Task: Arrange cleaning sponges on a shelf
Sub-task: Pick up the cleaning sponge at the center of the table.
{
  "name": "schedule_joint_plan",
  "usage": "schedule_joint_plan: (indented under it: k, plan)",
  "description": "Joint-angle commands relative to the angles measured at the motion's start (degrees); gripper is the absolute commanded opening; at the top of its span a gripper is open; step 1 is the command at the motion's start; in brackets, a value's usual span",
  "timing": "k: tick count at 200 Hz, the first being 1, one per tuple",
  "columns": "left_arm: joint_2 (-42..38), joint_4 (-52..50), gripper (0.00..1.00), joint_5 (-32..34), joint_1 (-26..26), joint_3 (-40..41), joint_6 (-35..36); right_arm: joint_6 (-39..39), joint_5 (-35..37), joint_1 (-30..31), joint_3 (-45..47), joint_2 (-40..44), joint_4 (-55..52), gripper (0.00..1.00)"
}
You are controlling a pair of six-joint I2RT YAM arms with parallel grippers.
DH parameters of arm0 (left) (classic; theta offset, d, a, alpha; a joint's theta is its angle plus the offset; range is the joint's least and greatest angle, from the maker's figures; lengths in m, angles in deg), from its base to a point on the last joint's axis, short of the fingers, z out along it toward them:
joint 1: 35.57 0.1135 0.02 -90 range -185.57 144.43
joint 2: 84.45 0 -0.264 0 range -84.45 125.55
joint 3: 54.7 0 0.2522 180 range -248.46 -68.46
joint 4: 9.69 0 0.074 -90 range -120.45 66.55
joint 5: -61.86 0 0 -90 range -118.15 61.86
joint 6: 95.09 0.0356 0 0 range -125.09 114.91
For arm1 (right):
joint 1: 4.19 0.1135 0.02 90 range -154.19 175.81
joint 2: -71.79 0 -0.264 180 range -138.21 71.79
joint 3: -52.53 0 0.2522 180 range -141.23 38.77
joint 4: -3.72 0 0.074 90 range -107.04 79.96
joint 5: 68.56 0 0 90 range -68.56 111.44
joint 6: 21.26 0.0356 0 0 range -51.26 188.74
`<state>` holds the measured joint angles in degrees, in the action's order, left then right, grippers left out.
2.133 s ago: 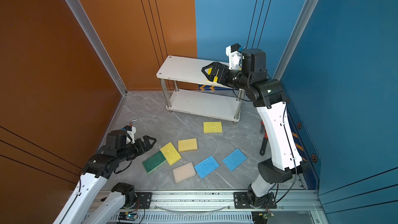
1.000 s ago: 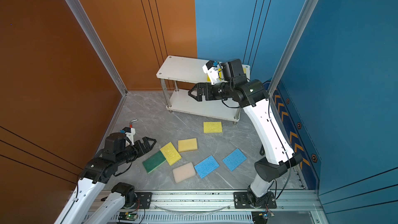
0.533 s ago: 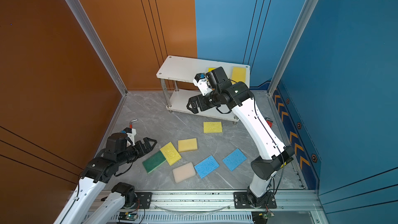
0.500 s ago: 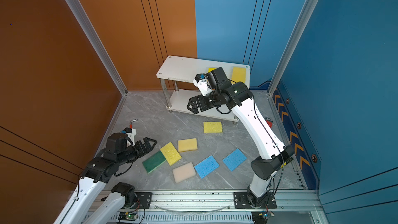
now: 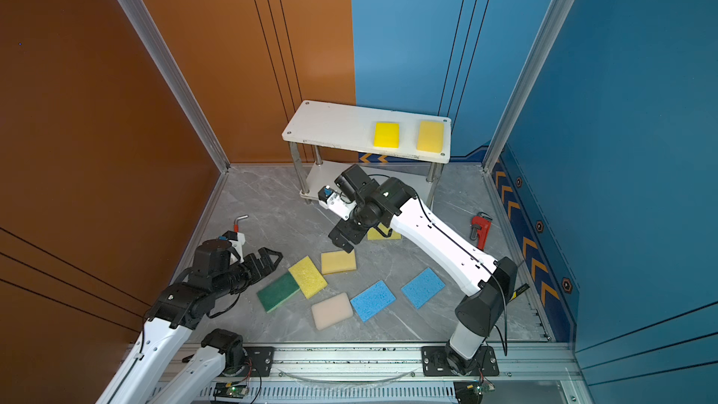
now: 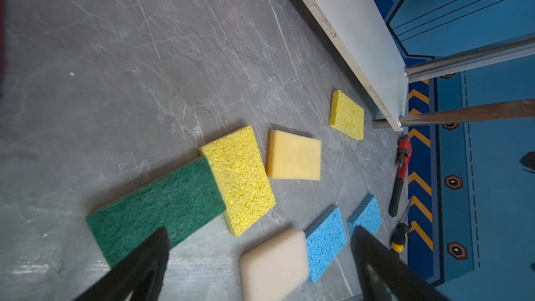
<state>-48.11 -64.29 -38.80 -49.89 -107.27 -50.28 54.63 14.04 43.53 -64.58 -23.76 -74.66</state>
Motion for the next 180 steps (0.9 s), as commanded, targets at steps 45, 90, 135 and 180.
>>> schedule_joint_plan:
  k: [45, 90, 135, 180]
  plan:
    - [1.97, 1.44, 0.98, 1.32, -1.23, 0.98, -1.04, -15.14, 4.18, 3.16, 11.31, 3.25, 3.53, 1.0]
    - [1.75, 1.6, 0.98, 1.33, -1.57, 1.33, -1.28, -16.59, 3.49, 3.34, 15.33, 1.64, 4.94, 1.0]
    - [0.42, 1.55, 0.98, 1.74, -1.58, 2.5, -2.1, -18.56, 3.72, 3.34, 16.01, -1.77, 6.37, 1.0]
    - [0.97, 1.55, 0.98, 1.38, -1.58, 2.23, -1.25, -19.45, 4.27, 3.34, 15.15, -6.48, 9.43, 1.0]
